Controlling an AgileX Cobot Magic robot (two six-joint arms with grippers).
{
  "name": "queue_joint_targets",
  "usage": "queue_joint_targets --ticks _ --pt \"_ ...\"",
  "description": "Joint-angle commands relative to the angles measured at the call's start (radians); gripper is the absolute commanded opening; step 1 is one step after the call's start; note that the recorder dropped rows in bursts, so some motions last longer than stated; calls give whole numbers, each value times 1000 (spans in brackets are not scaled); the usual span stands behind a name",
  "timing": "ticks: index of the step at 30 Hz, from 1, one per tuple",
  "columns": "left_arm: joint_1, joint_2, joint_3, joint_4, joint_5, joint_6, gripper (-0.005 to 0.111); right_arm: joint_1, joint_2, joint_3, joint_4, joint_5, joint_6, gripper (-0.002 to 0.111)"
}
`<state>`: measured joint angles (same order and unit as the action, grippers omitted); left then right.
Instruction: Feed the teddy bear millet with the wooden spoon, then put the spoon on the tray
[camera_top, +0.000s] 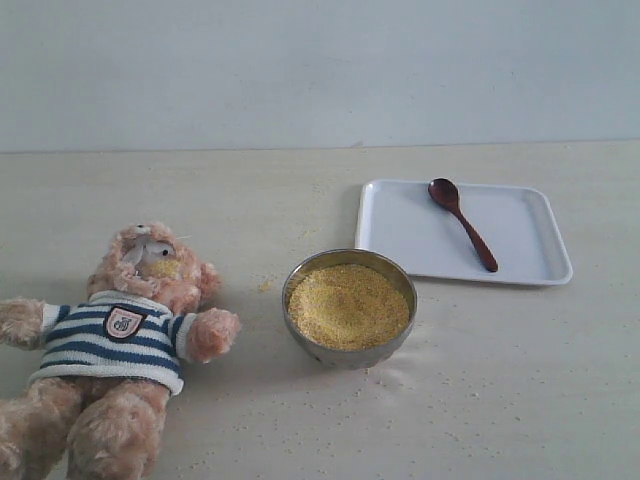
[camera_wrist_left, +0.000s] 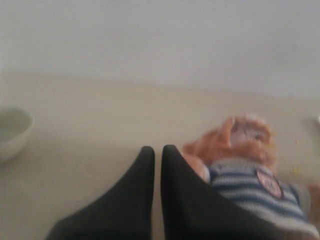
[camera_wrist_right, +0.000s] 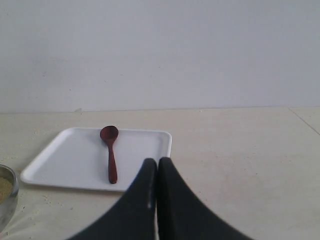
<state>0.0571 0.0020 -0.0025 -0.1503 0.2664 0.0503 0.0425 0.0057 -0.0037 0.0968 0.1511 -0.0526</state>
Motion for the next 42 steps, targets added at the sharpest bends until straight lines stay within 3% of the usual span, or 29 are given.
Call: queue_joint_targets --ticks 1,42 --pt "-8 -2 2 4 99 -43 5 -3 -6 4 -5 -5 -3 0" --pt "-8 -2 2 55 95 -41 5 -3 -6 4 -5 -5 4 0"
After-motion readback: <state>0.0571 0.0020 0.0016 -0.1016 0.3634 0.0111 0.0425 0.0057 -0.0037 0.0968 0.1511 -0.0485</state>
